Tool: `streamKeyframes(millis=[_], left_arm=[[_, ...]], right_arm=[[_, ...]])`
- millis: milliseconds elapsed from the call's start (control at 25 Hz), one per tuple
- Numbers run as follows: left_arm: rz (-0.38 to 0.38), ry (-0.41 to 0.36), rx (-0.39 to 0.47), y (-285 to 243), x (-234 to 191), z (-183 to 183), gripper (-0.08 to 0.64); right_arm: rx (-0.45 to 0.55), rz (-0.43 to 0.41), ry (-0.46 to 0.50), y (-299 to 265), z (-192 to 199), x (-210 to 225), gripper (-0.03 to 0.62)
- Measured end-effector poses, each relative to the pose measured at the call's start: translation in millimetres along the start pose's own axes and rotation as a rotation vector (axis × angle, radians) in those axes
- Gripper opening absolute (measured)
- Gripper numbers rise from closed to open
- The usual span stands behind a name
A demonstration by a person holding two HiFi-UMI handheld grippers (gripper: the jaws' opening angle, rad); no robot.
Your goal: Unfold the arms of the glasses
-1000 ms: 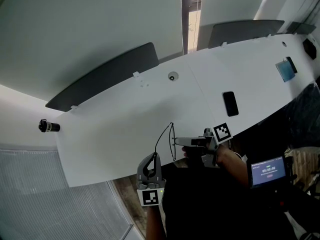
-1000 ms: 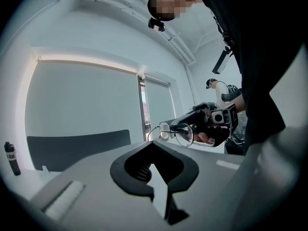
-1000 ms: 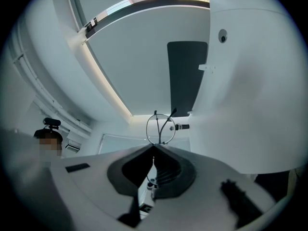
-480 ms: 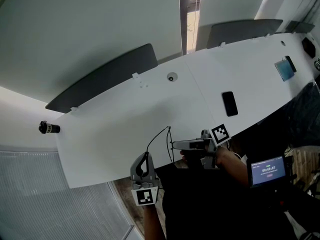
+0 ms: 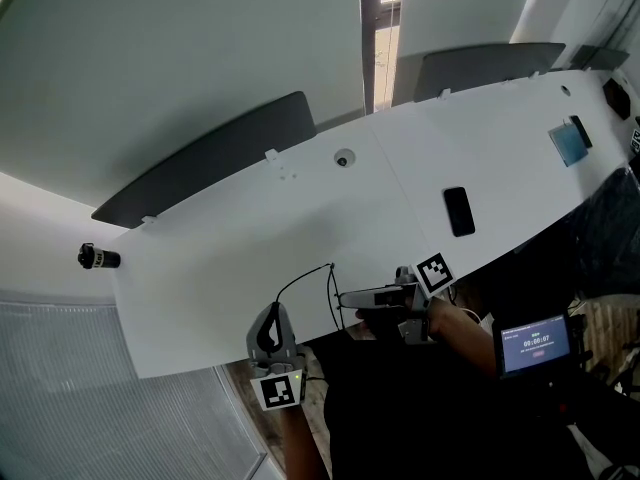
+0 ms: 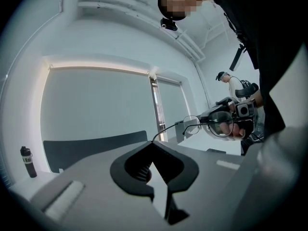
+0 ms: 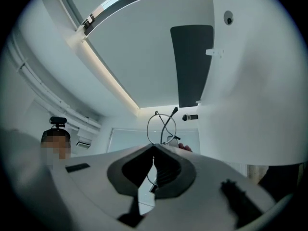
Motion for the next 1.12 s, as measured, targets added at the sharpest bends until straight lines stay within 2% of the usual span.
streamKeyframes(millis=[280, 760, 960, 1120], left_arm=[[-0.049, -0.018, 0.010, 0.8, -13.0, -4.3, 0.008], [-0.084, -0.041, 0.018, -1.5, -26.3, -4.2, 0.008], [-0.060, -0.023, 0.024, -2.3, -22.0, -4.2, 0.009], [-0.018, -0.012, 0.021, -2.8, -13.2, -4.7, 0.055]], right_arm=[[-0.041, -0.015, -0.011, -10.1, 6.2, -1.0, 0.011], [-0.107, -0.036, -0.014, -18.9, 15.4, -0.8, 0.011], [-0.057, -0.002, -0.020, -14.1, 10.0, 3.6, 0.011], [0.011, 0.031, -0.038, -5.7, 1.4, 7.7, 0.011]])
Point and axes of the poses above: the fingertips, and each gripper's own axes: y backward along the fingers, x to its right, z out of its underside, the point moved 7 cm from there along y, backward along the fingers, and after that the axes turned 5 degrees about -y, right-handed, at the moved point
